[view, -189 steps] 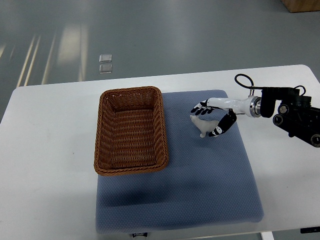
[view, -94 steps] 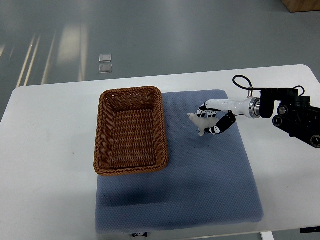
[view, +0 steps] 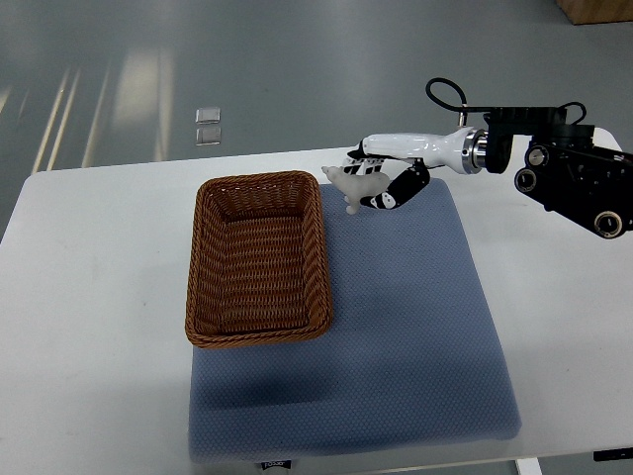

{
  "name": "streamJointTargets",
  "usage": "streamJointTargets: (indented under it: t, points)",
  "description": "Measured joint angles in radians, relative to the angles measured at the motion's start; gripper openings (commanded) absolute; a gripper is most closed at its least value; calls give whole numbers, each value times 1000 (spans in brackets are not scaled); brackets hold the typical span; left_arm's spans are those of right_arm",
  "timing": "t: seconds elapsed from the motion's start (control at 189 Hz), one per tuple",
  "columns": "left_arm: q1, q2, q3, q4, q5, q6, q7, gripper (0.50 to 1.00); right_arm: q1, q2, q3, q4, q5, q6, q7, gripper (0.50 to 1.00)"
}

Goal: Place white bear in brown basket with right hand
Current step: 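Carry the bear with the right hand over the brown basket, then open the right hand to release the bear into the basket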

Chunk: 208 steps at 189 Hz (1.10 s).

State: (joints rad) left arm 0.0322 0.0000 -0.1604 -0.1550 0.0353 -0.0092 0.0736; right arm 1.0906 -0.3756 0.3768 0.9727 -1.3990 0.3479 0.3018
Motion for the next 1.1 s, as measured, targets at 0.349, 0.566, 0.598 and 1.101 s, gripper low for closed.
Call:
streamJointTargets:
  t: [0.349,0.566,0.598,1.101]
  points:
    - [0,0,1,0,0,0,0,1000,163,197,-97,-46,2,-8,1,500]
    - [0,0,1,-1,0,0,0,1000,191,358,-177,-187,-3,-14,1,500]
    - [0,0,1,-2,0,0,0,1000,190,365,-183,-210,-4,-18,1,500]
    - [0,0,1,-2,0,0,0,1000,94,376,-240,-307,4,-84,-3,500]
